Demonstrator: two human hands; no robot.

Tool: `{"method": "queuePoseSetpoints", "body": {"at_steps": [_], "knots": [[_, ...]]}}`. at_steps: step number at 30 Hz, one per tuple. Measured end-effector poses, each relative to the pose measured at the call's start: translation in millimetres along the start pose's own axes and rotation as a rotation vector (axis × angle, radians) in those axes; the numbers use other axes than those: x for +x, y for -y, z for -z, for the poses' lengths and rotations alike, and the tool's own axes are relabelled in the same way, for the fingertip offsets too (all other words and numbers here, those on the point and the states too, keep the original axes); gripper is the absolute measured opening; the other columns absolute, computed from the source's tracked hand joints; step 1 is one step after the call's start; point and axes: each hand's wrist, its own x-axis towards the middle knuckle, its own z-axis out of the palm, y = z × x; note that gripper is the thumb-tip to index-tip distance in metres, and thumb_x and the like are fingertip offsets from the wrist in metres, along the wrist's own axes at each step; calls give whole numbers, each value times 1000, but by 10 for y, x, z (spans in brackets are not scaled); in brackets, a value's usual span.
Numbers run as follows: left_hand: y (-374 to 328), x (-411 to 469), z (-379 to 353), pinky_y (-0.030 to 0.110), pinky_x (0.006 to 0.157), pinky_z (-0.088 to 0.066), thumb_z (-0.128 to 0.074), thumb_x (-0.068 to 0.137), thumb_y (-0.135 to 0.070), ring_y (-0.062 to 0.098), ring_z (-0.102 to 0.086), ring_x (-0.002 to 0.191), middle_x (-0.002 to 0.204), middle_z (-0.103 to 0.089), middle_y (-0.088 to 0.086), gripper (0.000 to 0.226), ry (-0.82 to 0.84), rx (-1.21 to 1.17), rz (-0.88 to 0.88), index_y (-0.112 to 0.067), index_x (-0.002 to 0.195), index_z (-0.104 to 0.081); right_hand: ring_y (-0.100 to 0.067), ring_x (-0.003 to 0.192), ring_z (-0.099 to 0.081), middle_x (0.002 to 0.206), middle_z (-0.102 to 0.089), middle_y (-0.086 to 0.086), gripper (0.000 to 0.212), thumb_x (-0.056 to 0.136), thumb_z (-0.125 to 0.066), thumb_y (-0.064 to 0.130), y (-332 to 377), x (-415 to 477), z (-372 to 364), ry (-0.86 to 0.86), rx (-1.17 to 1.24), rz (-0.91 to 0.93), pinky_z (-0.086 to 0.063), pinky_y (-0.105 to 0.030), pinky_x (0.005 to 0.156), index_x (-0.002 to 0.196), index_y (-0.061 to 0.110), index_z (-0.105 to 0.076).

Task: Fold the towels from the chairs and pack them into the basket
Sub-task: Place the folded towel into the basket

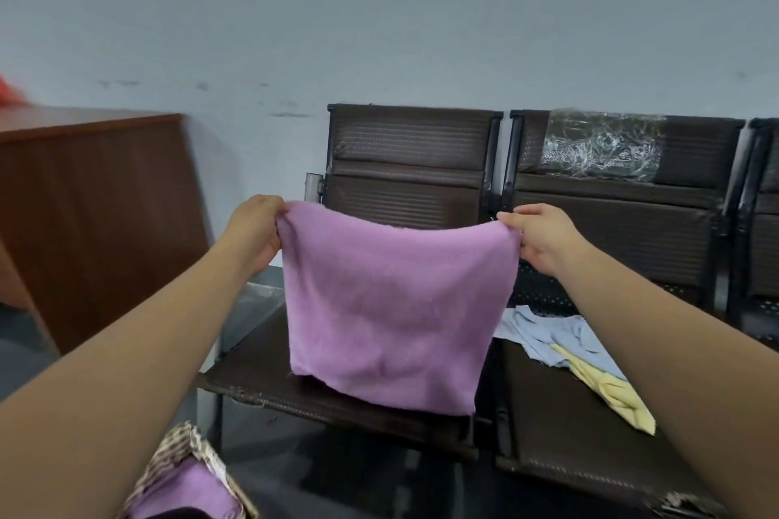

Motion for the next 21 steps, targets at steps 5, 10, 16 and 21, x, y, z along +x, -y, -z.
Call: {"method": "queuePoseSetpoints", "body": {"at_steps": [5,10,16,21], "knots": [[222,264,54,35,79,-50,-54,97,-5,22,-61,90,105,-65,11,31,117,197,-86,-23,121,-64,-28,108,-66,115,-68,-17,24,85,-75,2,-99,220,-160,243,-209,70,-53,-34,92,109,3,-71],[389,601,90,36,94,-54,-61,95,-4,24,-64,107,119,-69,11,28,51,525,-200,-6,122,-69,-21,93,-61,102,-71,-9,24,82,-72,1,-255,581,-374,192,-951,349,-49,-31,82,105,7,-76],[306,1077,2,46,90,-59,-66,94,-9,22,-67,84,93,-74,12,12,-12,459,-217,-17,94,-74,-22,81,-63,82,-68,-6,11,87,-72,8,-204,1132,-667,-63,-463,309,-56,-40,77,79,16,-71],[-7,1261,-137,45,89,-59,-65,93,-14,17,-65,77,74,-71,-2,20,-64,347,-355,-30,87,-73,-9,85,-62,90,-66,4,9,87,-74,10,167,1289,-777,-102,-253,384,-54,-26,80,95,15,-73]]}}
